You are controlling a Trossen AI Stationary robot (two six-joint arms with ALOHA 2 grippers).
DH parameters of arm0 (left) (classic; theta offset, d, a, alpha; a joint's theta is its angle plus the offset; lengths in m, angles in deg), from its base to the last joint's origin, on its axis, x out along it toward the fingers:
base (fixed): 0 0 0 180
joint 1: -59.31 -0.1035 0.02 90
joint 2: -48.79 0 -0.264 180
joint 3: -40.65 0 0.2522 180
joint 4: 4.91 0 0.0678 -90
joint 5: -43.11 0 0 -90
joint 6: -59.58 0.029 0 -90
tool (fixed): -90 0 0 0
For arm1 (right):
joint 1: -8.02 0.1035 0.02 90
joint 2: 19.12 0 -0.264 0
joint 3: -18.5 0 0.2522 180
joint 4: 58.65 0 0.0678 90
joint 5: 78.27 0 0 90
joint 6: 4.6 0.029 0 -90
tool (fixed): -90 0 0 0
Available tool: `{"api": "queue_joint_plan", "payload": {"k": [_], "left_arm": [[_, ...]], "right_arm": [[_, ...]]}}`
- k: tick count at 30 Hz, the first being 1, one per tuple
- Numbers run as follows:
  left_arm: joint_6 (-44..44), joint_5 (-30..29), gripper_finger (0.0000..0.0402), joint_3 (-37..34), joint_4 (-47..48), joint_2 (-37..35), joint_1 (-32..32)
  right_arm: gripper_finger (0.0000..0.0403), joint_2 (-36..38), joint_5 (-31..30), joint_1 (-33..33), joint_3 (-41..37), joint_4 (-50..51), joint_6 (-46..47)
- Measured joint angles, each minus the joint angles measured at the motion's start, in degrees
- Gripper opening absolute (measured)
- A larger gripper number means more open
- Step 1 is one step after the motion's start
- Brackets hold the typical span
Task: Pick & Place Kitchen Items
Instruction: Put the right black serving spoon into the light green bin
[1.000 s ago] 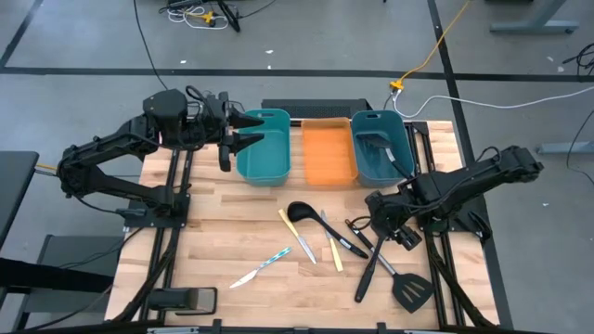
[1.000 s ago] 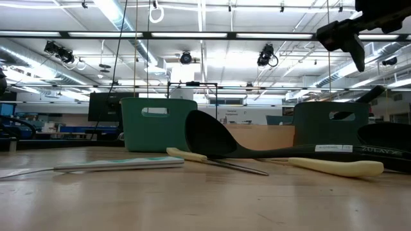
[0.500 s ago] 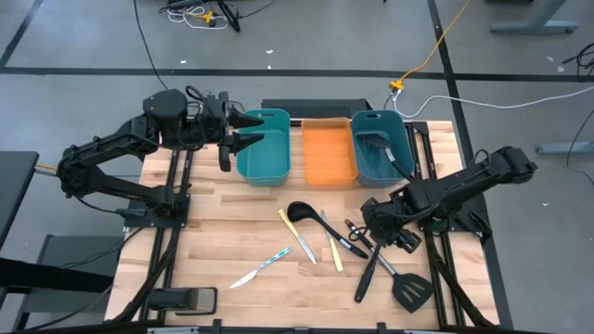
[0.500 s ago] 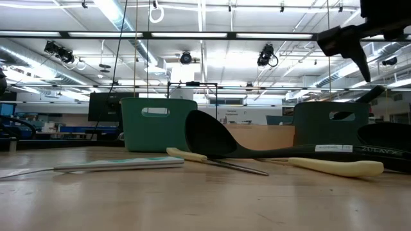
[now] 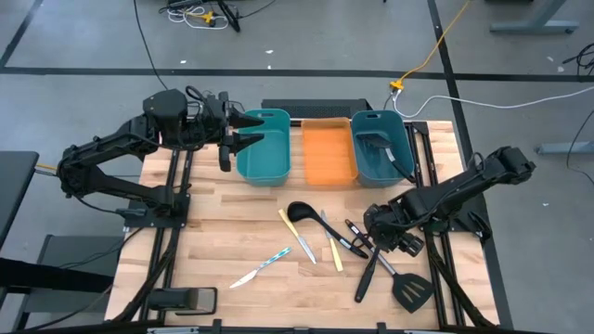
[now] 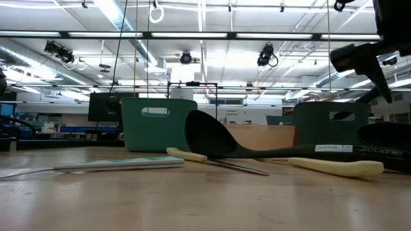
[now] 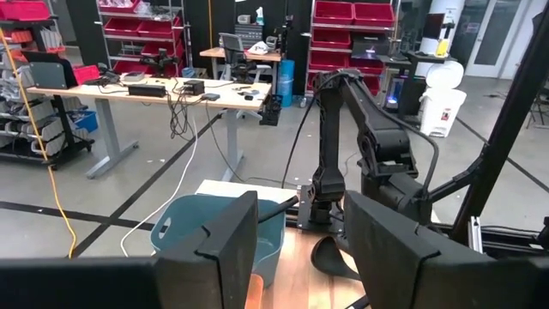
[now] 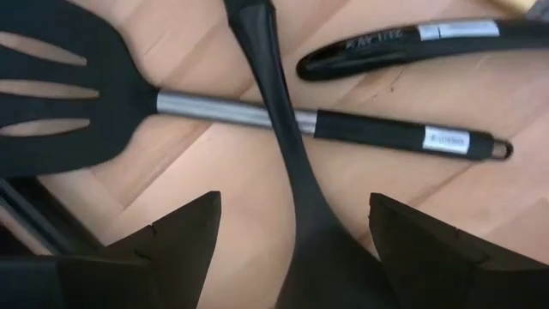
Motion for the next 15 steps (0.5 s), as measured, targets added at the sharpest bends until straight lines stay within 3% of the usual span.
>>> {"api": "queue_joint_plan", "payload": {"k": [15], "left_arm": [[-0.13,-0.03,0.0181,0.0,0.0,0.0,0.0]], "right_arm": [[0.0302,0.0,2.65,1.03,-8.97,-9.35,-3.88]]}}
